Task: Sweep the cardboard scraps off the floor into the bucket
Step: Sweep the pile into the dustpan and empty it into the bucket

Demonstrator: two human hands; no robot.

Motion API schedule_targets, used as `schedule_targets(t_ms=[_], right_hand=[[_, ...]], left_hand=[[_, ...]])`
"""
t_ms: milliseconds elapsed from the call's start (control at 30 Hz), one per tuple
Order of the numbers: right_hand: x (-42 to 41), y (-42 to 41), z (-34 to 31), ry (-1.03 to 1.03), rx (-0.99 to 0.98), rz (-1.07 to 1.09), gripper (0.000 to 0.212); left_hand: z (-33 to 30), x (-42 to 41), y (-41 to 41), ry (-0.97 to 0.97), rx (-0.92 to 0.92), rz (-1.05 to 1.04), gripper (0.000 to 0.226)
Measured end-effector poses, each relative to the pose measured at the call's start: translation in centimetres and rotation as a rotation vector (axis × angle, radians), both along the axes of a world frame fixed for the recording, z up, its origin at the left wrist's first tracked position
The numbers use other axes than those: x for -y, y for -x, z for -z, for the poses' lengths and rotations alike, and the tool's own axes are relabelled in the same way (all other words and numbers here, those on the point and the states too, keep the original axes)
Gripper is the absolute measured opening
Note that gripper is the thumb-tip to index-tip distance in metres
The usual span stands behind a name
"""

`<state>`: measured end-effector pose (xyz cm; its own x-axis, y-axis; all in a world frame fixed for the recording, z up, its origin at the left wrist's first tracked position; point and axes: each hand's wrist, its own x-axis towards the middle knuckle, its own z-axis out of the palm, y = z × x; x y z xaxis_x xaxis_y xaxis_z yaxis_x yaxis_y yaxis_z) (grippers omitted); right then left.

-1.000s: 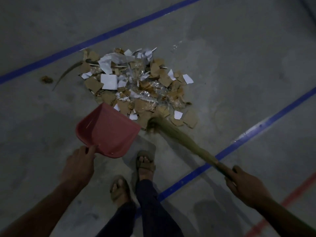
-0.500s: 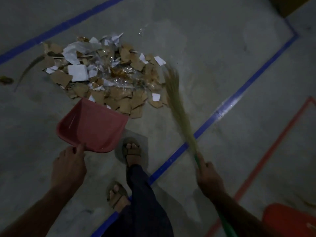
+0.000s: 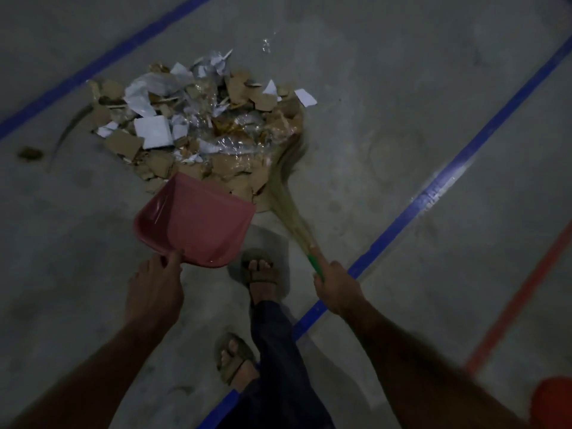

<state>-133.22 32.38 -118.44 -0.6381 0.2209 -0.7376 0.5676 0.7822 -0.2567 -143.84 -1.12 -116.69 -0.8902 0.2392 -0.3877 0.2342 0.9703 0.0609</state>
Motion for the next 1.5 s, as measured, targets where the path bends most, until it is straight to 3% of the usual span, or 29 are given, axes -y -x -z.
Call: schedule_targets(t_ms=[167,300,433,633,767,900,1067,1200,1333,1500], right_hand=[[0.2,-4.0,-3.0,0.018,-0.21,0.162,0.07],[-1.8,-4.5,-4.9,-0.03,-0.352,0.221,0.075],[-3.3,2.2,-5.2,-0.069,-0.314,0.254,0.068],[-5.2,15.6,0.1,-0.108,-0.153,0.018,0.068],[-2.6,17.0,-1.5,-0.116,-0.153,-0.093,0.065],[1.7,15.1,-5.1,-0.013,-0.288,0.001,0.073],[9.1,17.4,-6.7,0.087,-0.484,-0.11,0.089],[18.3,23.1,-6.5,0.237,-0.377,-0.326,0.07],[29.9,30.0,-3.2,0.252,-0.347,-0.589,0.069],[43.7,38.0,2.8,0.237,-0.228,-0.701,0.06]], left_hand=[[-0.6,1.0,1.4,-0.016,-0.034,-0.034,0.031],[-0.6,2.4,2.6,0.001,-0.033,-0.057,0.041],[-0.5,2.6,4.4,0.016,-0.06,-0.117,0.043],[0.5,3.5,7.4,0.05,0.008,-0.131,0.052],[0.4,5.5,8.2,0.032,0.027,-0.223,0.056],[-0.4,8.9,8.1,-0.024,-0.004,-0.34,0.056],[-0.9,15.3,8.1,-0.03,0.068,-0.494,0.051],[-1.2,20.6,7.5,-0.019,0.089,-0.582,0.043],[-0.3,26.6,7.4,-0.027,0.1,-0.61,0.042],[1.1,32.5,8.6,0.034,0.129,-0.582,0.046]])
